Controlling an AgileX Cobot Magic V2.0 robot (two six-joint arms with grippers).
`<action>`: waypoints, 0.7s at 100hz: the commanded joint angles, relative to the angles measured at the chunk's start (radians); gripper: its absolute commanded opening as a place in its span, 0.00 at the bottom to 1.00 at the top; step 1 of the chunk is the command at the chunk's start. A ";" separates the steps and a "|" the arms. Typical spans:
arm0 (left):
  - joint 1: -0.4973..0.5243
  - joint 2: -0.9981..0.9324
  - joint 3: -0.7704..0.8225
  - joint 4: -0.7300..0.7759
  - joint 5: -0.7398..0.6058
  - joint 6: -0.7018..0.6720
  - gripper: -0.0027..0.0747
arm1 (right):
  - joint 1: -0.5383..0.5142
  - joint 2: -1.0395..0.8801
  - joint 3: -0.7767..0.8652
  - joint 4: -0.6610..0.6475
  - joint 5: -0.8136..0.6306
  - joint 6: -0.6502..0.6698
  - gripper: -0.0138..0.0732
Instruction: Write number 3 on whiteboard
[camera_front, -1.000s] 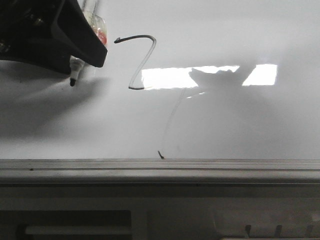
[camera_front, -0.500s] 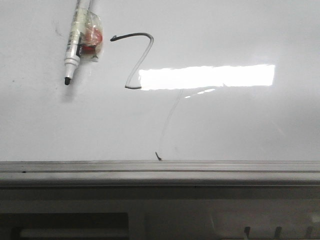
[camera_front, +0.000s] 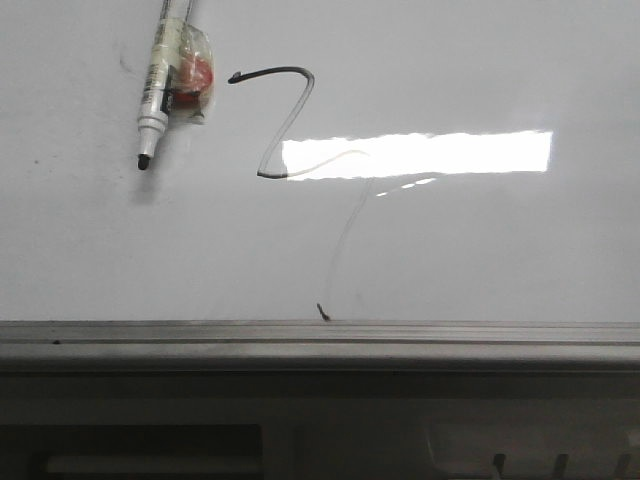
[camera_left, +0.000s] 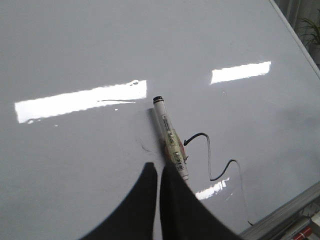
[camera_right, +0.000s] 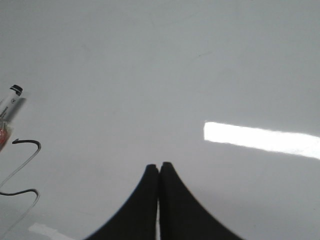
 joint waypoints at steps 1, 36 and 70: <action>-0.004 0.040 -0.024 -0.023 -0.114 -0.012 0.01 | -0.004 0.006 -0.026 -0.003 -0.076 0.001 0.10; -0.004 0.040 -0.024 -0.023 -0.127 -0.012 0.01 | -0.004 0.006 -0.026 -0.003 -0.085 0.001 0.10; 0.010 0.032 0.014 0.220 -0.164 0.013 0.01 | -0.004 0.006 -0.026 -0.003 -0.085 0.001 0.10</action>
